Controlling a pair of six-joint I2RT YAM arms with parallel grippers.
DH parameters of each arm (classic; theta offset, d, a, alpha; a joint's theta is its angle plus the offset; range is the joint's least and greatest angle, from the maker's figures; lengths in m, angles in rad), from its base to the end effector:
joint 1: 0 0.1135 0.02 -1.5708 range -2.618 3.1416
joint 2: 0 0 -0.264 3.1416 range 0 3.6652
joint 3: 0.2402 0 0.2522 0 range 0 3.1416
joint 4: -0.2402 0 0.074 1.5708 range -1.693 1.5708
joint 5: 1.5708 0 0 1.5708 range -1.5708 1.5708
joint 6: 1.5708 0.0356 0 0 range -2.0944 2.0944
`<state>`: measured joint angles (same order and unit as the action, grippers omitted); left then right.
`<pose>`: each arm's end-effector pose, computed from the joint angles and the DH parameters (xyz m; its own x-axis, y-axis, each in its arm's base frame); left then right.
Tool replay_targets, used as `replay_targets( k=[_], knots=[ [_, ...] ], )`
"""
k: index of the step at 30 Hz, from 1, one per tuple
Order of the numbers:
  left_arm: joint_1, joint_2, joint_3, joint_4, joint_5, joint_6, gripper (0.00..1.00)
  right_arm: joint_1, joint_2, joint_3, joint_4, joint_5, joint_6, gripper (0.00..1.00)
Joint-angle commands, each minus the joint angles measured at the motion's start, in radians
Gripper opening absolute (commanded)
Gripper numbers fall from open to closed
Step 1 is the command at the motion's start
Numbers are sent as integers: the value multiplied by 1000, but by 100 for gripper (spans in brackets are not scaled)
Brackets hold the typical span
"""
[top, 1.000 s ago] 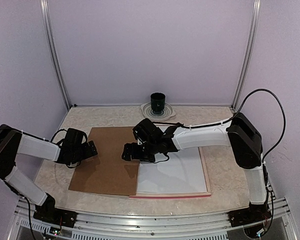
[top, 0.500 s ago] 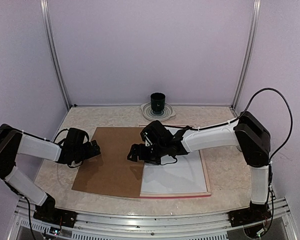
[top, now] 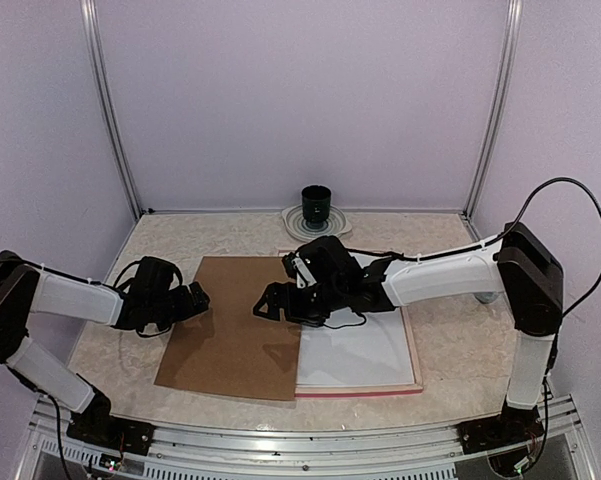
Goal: Put the photo into the frame
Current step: Move the backboard to the frame body.
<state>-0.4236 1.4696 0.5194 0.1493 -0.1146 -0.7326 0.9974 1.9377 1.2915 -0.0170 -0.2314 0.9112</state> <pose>0.2393 -0.1035 0.1332 -0.7112 -0.4082 -0.5724 -0.1881 0.8950 -0.4045 0.2275 0.3674 0.1934 -0.9283 -0.0196 -0.3713 -0.2972 0.6392 0.7093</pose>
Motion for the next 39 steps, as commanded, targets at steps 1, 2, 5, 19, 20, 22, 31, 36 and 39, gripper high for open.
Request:
replay_targets(
  k=[1, 2, 5, 19, 20, 22, 31, 36, 39],
  knots=[
    [-17, -22, -19, -16, 0, -32, 99, 0, -48, -37, 26, -15, -16, 93],
    [-17, -23, -24, -17, -5, -34, 99, 0, -57, -45, 23, -6, -19, 93],
    [-17, -19, -26, -31, -22, -37, 99, -1, -95, -73, -16, 39, -19, 93],
    [-32, -56, -50, -43, -16, -59, 99, -40, -166, -220, -4, 75, -21, 93],
    [-35, -58, -53, -43, -17, -60, 99, -40, -152, -211, 2, 63, -23, 93],
    [-40, -61, -55, -44, -16, -65, 99, -40, -121, -194, 3, 41, -26, 93],
    [-75, -60, -72, -28, -19, -84, 99, -40, -70, -184, 14, 17, -18, 93],
    [-93, -61, -72, -19, -19, -92, 99, -40, -57, -191, 80, -30, -18, 93],
    [-106, -60, -72, -12, -16, -97, 99, -40, -48, -190, 105, -53, -18, 93]
  ],
)
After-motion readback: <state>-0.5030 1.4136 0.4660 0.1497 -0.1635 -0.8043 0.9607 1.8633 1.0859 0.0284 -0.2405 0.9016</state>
